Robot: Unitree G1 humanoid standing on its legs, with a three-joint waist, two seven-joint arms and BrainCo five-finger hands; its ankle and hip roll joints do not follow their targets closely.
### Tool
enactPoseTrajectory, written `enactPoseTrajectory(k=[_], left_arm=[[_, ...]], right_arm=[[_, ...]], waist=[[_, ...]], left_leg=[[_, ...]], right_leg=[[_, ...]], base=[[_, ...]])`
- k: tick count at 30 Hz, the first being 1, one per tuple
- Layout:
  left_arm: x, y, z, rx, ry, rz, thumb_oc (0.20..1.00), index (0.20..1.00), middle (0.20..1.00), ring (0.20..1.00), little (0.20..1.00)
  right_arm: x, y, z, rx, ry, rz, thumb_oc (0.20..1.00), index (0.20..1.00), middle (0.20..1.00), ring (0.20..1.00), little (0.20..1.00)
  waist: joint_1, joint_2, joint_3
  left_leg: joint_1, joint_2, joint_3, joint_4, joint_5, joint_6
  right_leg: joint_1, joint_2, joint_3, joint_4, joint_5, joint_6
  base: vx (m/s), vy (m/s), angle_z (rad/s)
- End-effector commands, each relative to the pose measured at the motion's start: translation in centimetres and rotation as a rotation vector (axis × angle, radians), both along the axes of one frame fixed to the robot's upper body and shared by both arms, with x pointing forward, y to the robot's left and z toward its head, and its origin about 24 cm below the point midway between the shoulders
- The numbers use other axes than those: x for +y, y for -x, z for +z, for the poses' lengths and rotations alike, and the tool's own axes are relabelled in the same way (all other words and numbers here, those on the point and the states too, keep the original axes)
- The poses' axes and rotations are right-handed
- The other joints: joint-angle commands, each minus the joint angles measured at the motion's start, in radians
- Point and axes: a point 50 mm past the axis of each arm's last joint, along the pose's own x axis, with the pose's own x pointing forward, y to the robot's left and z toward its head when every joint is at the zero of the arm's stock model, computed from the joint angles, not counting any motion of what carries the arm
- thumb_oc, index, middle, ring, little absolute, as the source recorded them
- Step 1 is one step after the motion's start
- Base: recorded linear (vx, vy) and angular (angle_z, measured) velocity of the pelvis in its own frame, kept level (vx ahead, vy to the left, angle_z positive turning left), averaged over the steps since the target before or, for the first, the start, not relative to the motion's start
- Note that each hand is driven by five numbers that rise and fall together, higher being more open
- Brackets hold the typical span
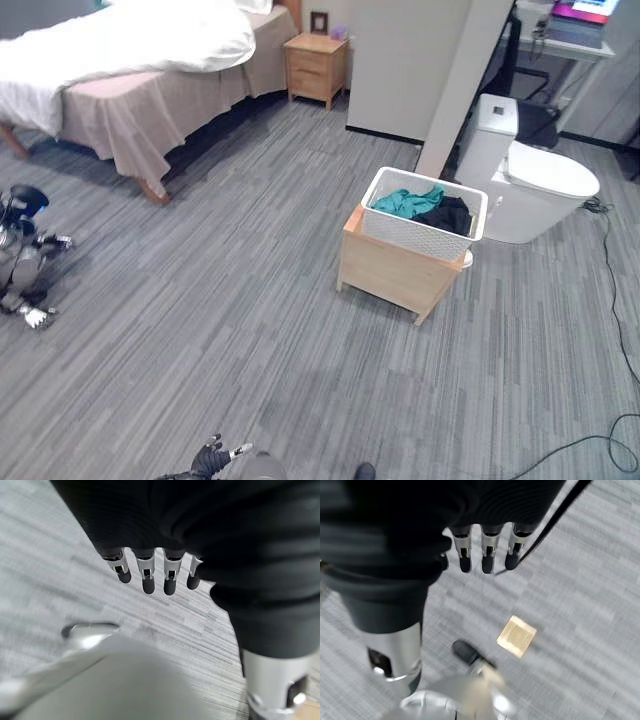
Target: Grab the laundry basket,head to the washer,open it,put in the laundry and shut it.
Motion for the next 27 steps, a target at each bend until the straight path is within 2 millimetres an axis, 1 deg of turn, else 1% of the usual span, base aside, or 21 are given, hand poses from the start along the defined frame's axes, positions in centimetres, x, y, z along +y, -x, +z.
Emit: enactPoseTrajectory(k=[1,2,3,4,5,6,9,10,11,12,13,14,15,16,17,18,20,22,23,24,27], left_arm=[[1.2,-1.7,1.1,-0.098,-0.027,0.035,1.0,1.0,1.0,1.0,1.0],[1.2,-2.1,1.3,-0.123,-0.023,0.033,1.0,1.0,1.0,1.0,1.0],[1.2,-2.3,1.4,-0.133,-0.027,0.029,1.0,1.0,1.0,1.0,1.0],[1.2,-2.3,1.4,-0.133,-0.027,0.029,1.0,1.0,1.0,1.0,1.0],[1.3,-2.6,1.7,-0.157,-0.02,0.027,1.0,1.0,1.0,1.0,1.0],[1.5,-2.5,1.8,-0.165,-0.019,0.038,1.0,1.0,1.0,1.0,1.0],[2.1,-3.3,2.6,-0.217,-0.024,0.042,1.0,1.0,1.0,1.0,1.0],[2.3,-3.8,2.9,-0.234,-0.026,0.042,1.0,1.0,1.0,1.0,1.0],[2.5,-3.8,2.9,-0.231,-0.034,0.04,1.0,1.0,1.0,1.0,1.0],[2.6,-4.1,3.0,-0.235,-0.04,0.036,1.0,1.0,1.0,1.0,1.0],[2.6,-4.3,3.1,-0.245,-0.039,0.033,1.0,1.0,1.0,1.0,1.0],[2.6,-4.3,3.1,-0.245,-0.039,0.033,1.0,1.0,1.0,1.0,1.0],[2.6,-4.7,3.4,-0.268,-0.036,0.033,1.0,1.0,1.0,1.0,1.0],[2.5,-5.3,4.0,-0.307,-0.021,0.031,1.0,1.0,1.0,1.0,1.0],[2.6,-5.4,4.2,-0.32,-0.026,0.025,1.0,1.0,1.0,1.0,1.0],[2.8,-5.3,4.4,-0.322,-0.029,0.02,1.0,1.0,1.0,1.0,1.0],[3.1,-5.1,4.7,-0.334,-0.036,0.017,1.0,1.0,1.0,1.0,1.0],[3.3,-5.2,5.1,-0.348,-0.048,-0.013,1.0,1.0,1.0,1.0,1.0],[3.3,-5.2,5.1,-0.348,-0.048,-0.013,1.0,1.0,1.0,1.0,1.0],[3.1,-5.7,5.5,-0.366,-0.05,-0.027,1.0,1.0,1.0,1.0,1.0],[2.7,-7.0,6.2,-0.41,-0.069,-0.055,1.0,1.0,1.0,1.0,1.0]], right_arm=[[-1.7,-2.4,1.1,-0.112,0.044,-0.043,1.0,1.0,1.0,1.0,1.0],[-1.8,-3.9,1.6,-0.185,0.037,-0.056,1.0,1.0,1.0,1.0,1.0],[-1.8,-4.4,1.7,-0.211,0.034,-0.07,1.0,1.0,1.0,1.0,1.0],[-1.8,-4.4,1.7,-0.211,0.034,-0.07,1.0,1.0,1.0,1.0,1.0],[-1.5,-5.5,2.1,-0.266,0.011,-0.088,1.0,1.0,1.0,1.0,1.0],[-1.1,-5.5,2.0,-0.272,-0.004,-0.09,1.0,1.0,1.0,1.0,1.0],[-0.5,-6.2,2.0,-0.296,-0.031,-0.101,1.0,1.0,1.0,1.0,1.0],[-0.1,-6.0,1.8,-0.295,-0.059,-0.138,1.0,1.0,1.0,1.0,1.0],[-0.1,-5.8,1.7,-0.286,-0.062,-0.156,1.0,1.0,1.0,1.0,1.0],[-0.1,-5.6,1.6,-0.274,-0.063,-0.171,1.0,1.0,1.0,1.0,1.0],[-0.1,-5.7,1.6,-0.274,-0.064,-0.181,1.0,1.0,1.0,1.0,1.0],[-0.1,-5.7,1.6,-0.274,-0.064,-0.181,1.0,1.0,1.0,1.0,1.0],[-0.2,-6.0,1.7,-0.283,-0.067,-0.2,1.0,1.0,1.0,1.0,1.0],[0.0,-6.8,2.0,-0.316,-0.076,-0.228,1.0,1.0,1.0,1.0,1.0],[0.1,-7.3,2.1,-0.337,-0.085,-0.24,1.0,1.0,1.0,1.0,1.0],[0.2,-7.7,2.3,-0.357,-0.095,-0.254,1.0,1.0,1.0,1.0,1.0],[0.0,-8.7,2.8,-0.404,-0.095,-0.27,1.0,1.0,1.0,1.0,1.0],[-0.4,-10.0,3.6,-0.465,-0.088,-0.28,1.0,1.0,1.0,1.0,1.0],[-0.4,-9.9,3.6,-0.464,-0.087,-0.28,1.0,1.0,1.0,1.0,1.0],[-0.5,-11.3,4.6,-0.538,-0.094,-0.307,1.0,1.0,1.0,1.0,1.0],[-1.0,-12.6,6.0,-0.643,-0.108,-0.354,1.0,1.0,1.0,1.0,1.0]], waist=[[0.013,-0.005,0.013],[0.031,-0.008,0.007],[0.032,-0.01,0.002],[0.032,-0.011,0.002],[0.039,-0.016,-0.012],[0.044,-0.019,-0.022],[0.078,-0.05,-0.019],[0.082,-0.073,-0.022],[0.08,-0.081,-0.025],[0.075,-0.086,-0.027],[0.068,-0.079,-0.024],[0.069,-0.08,-0.024],[0.059,-0.071,-0.016],[0.056,-0.042,0.002],[0.059,-0.031,0.005],[0.06,-0.021,0.01],[0.058,0.001,0.008],[0.051,0.014,0.008],[0.054,0.017,0.008],[0.034,0.021,0.013],[-0.003,0.038,0.021]], left_leg=[[-0.012,-0.025,-0.005,-0.179,0.022,0.042],[-0.049,-0.068,-0.036,-0.358,0.065,0.04],[-0.067,-0.08,-0.016,-0.425,0.081,0.041],[-0.066,-0.08,-0.015,-0.426,0.081,0.041],[-0.08,-0.081,0.045,-0.465,0.085,0.048],[-0.064,-0.075,0.057,-0.468,0.097,0.055],[-0.108,-0.102,0.002,-0.357,0.096,0.07],[-0.103,-0.137,0.017,-0.266,0.032,0.104],[-0.09,-0.156,0.032,-0.25,0.007,0.122],[-0.063,-0.179,0.045,-0.248,-0.023,0.15],[-0.035,-0.189,0.049,-0.258,-0.04,0.169],[-0.035,-0.19,0.05,-0.259,-0.041,0.17],[-0.01,-0.199,0.059,-0.263,-0.055,0.189],[0.058,-0.19,0.092,-0.282,-0.078,0.209],[0.094,-0.183,0.111,-0.296,-0.088,0.213],[0.132,-0.179,0.123,-0.321,-0.093,0.212],[0.191,-0.172,0.145,-0.366,-0.103,0.205],[0.236,-0.168,0.156,-0.39,-0.119,0.194],[0.239,-0.164,0.158,-0.391,-0.12,0.192],[0.274,-0.175,0.145,-0.389,-0.153,0.178],[0.334,-0.17,0.13,-0.377,-0.212,0.163]], right_leg=[[0.08,-0.011,0.03,0.01,-0.142,0.054],[0.075,0.0,0.035,0.01,-0.164,0.064],[0.079,0.003,0.035,0.01,-0.179,0.068],[0.079,0.002,0.035,0.01,-0.179,0.069],[0.1,0.009,0.043,0.017,-0.197,0.076],[0.108,0.01,0.051,0.035,-0.215,0.079],[0.109,-0.016,0.067,0.129,-0.24,0.08],[0.099,-0.063,0.059,0.219,-0.21,0.119],[0.082,-0.091,0.056,0.289,-0.156,0.146],[0.04,-0.128,0.069,0.401,-0.071,0.173],[0.001,-0.145,0.081,0.491,-0.024,0.184],[0.0,-0.146,0.083,0.493,-0.024,0.185],[-0.044,-0.159,0.088,0.595,0.053,0.207],[-0.104,-0.213,0.024,0.722,0.104,0.25],[-0.114,-0.255,-0.04,0.736,0.114,0.259],[-0.115,-0.288,-0.093,0.715,0.097,0.255],[-0.143,-0.305,-0.157,0.636,0.039,0.234],[-0.179,-0.288,-0.168,0.5,0.01,0.218],[-0.176,-0.282,-0.168,0.494,0.012,0.216],[-0.212,-0.255,-0.118,0.27,0.028,0.216],[-0.247,-0.251,0.013,0.04,0.109,0.251]], base=[[0.3,0.078,0.04],[0.27,0.076,-0.02],[0.27,0.074,0.0],[0.36,0.126,0.18],[0.4,0.151,0.09],[0.56,0.203,-0.18],[0.33,0.133,-0.63],[0.56,0.285,-0.39],[0.58,0.359,-0.23],[0.4,0.315,-0.14],[0.26,0.224,-0.13],[0.23,0.206,-0.04],[0.34,0.277,0.14],[0.47,0.345,0.17],[0.45,0.276,-0.18],[0.34,0.158,-0.38],[0.33,0.09,-0.46],[0.25,-0.008,-0.56],[0.3,-0.089,-0.38],[0.34,-0.116,-0.3],[0.42,-0.098,-0.13]])
